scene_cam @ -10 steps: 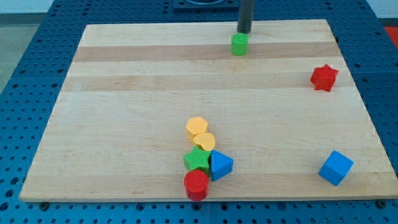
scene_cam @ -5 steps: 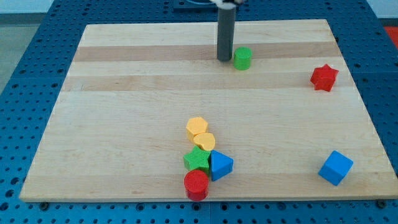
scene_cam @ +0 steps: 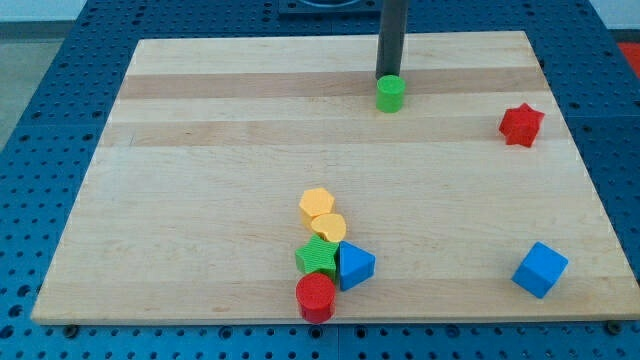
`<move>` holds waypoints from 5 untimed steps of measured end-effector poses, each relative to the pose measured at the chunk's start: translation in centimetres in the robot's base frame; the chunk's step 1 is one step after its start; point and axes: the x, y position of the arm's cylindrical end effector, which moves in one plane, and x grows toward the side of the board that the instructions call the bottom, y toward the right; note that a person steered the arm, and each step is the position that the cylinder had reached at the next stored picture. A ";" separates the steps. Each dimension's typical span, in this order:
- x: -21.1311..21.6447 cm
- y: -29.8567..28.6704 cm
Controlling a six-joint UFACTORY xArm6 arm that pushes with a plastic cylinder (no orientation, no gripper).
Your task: Slide the green circle closer to the heart
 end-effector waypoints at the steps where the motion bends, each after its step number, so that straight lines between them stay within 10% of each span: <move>1: 3.7 -0.2; 5: 10.9 0.8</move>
